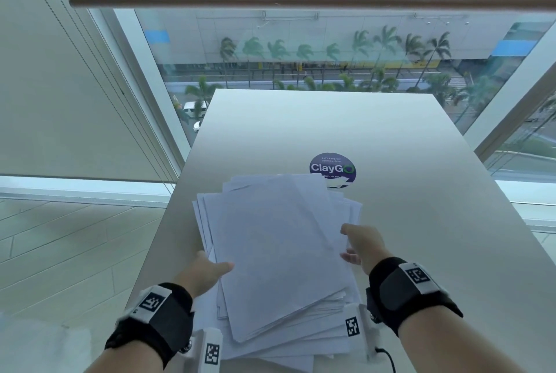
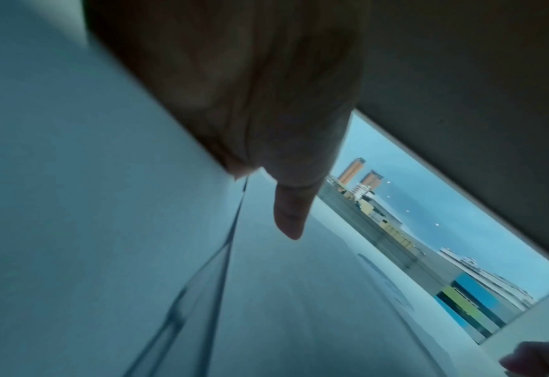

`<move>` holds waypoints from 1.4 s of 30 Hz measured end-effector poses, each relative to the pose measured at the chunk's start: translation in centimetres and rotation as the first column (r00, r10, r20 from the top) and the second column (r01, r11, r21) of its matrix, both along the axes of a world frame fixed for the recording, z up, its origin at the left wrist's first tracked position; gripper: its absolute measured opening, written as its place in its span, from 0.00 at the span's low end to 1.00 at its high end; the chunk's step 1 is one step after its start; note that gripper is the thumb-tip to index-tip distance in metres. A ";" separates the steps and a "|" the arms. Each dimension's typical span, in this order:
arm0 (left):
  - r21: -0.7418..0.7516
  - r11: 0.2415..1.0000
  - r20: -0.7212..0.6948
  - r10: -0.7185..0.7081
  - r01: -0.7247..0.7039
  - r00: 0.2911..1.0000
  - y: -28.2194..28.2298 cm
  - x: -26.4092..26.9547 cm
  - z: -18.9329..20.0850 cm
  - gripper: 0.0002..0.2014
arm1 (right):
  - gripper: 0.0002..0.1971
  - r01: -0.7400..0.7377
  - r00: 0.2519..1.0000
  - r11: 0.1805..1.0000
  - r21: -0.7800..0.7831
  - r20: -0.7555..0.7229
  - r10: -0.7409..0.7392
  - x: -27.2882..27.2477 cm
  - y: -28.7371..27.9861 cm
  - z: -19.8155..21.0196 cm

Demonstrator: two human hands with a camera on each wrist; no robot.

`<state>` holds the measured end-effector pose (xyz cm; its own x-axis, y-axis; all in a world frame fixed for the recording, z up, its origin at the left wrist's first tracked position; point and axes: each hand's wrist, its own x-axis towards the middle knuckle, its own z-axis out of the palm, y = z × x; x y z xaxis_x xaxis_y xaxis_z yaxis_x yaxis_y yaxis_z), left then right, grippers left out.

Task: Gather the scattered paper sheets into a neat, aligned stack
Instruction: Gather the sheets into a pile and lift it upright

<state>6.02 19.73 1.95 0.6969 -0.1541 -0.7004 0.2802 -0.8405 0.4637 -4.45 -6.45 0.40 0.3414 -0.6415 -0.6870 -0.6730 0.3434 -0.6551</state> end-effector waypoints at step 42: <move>-0.166 0.954 0.076 0.266 -0.251 0.961 -0.7 0.3 -2.1 0.26 | 0.05 -0.154 0.981 0.983 -0.099 -0.132 0.140 1.6 1.9 -1.1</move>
<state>6.35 19.03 -0.14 0.7899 -0.0594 -0.6104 0.4266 -0.6619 0.6164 -2.82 -4.58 -0.70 0.3537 -0.6636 -0.6592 -0.7892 0.1666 -0.5911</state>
